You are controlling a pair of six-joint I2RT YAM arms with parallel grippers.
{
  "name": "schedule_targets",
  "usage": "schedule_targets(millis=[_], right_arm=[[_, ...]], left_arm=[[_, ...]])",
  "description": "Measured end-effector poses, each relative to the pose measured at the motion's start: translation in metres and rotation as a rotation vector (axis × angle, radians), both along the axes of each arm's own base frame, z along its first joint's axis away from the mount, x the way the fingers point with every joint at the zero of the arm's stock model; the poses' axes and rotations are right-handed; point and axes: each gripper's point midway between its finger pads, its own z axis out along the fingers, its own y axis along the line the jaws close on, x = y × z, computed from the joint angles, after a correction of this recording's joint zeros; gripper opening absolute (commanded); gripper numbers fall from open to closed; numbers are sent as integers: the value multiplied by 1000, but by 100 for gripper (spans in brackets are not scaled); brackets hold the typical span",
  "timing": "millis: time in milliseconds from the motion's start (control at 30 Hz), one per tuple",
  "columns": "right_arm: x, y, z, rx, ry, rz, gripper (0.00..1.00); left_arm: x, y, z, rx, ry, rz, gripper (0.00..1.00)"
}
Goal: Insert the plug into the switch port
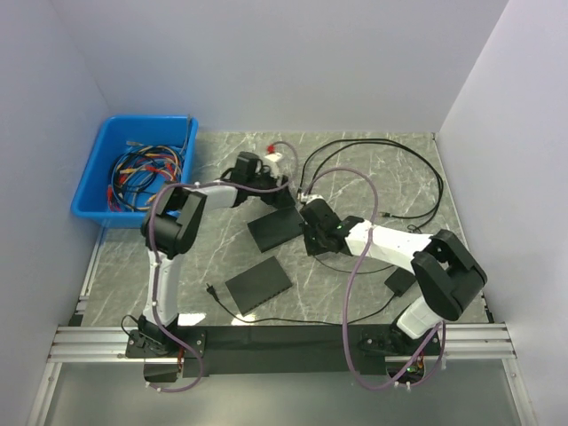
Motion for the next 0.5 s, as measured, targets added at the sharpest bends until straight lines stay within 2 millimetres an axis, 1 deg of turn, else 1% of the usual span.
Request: schedule_targets(millis=[100,200,267,367,500], right_arm=[[-4,11,-4,16,6,32,0],[-3,14,-12,6,18,35,0],[0,15,-17,-11,27,29,0],[9,17,-22,-32,23,14,0],[21,23,-16,-33,-3,6,0]], left_arm=[[13,34,3,-10,15,119,68],[31,54,7,-9,-1,198,66],[33,56,7,-8,-3,206,66],[28,47,7,-8,-3,188,66],[21,38,7,-7,1,164,66]])
